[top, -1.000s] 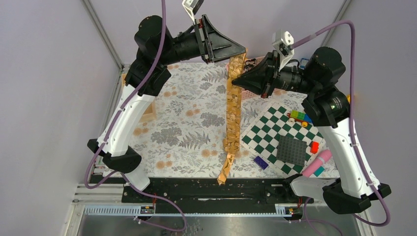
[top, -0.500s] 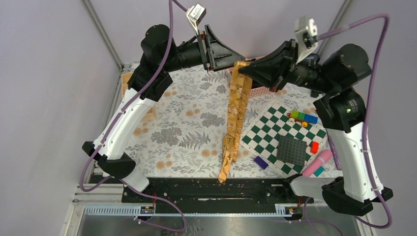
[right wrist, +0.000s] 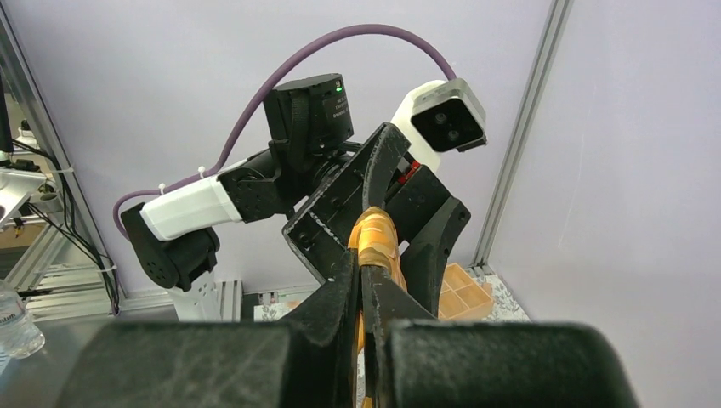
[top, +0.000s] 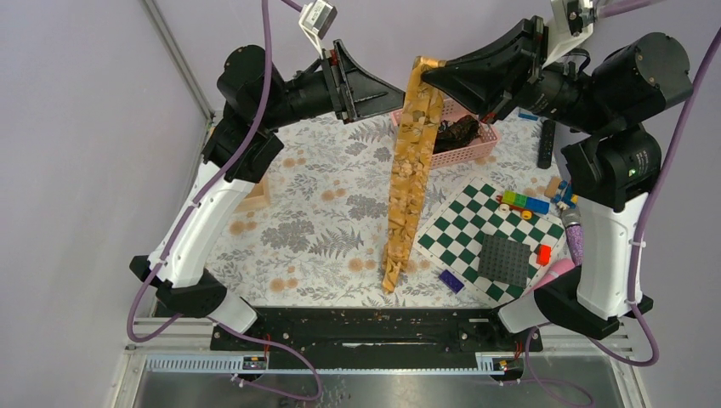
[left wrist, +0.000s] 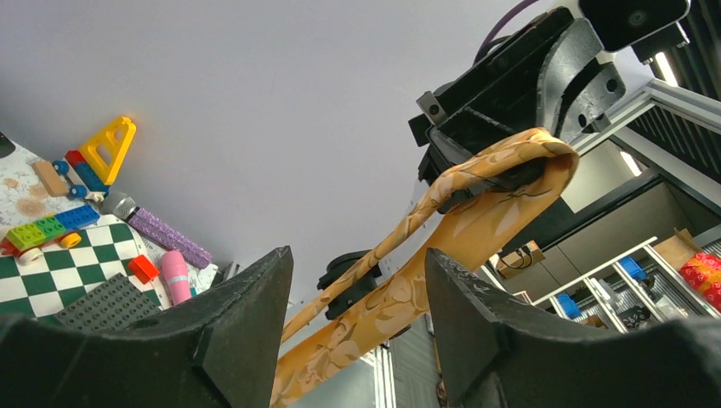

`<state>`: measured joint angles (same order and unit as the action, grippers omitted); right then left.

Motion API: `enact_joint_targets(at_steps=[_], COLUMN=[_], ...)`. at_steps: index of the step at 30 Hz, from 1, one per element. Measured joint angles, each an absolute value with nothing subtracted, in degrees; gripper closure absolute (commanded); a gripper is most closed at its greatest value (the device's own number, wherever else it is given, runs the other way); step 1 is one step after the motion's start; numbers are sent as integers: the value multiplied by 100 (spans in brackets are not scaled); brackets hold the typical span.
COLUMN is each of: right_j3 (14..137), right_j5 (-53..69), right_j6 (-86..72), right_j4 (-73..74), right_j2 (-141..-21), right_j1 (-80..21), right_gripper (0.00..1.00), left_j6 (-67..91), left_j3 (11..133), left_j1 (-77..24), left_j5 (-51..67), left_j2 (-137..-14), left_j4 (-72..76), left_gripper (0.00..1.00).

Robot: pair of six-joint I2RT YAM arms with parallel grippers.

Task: Roll the ties
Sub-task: Flatten out the tie at the center of the board.

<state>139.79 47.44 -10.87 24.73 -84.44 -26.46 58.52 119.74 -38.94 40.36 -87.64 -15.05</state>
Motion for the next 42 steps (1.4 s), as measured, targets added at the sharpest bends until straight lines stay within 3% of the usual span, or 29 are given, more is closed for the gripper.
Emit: enact_joint_targets(at_steps=[11,29,42], right_j3=[14116,14042,14125], right_j5=[4746,4925,4613], right_j6=[-1085,-1057,-2587], right_j4=[2764,3417,4755], right_j2=[-8512,-8412,-8941], right_j1=[-2646,-2646,-2646], right_gripper=[100,100,100], left_j6=[5601,2615,2051], left_j3=[12029,11194,10451], left_j1=[-3894,-3870,-3865], left_j5=[4027,3760,3632], left_j2=[-8757,-7378,-7275], left_j4=[-1494,-1747,-1789], left_gripper=[41,35,35])
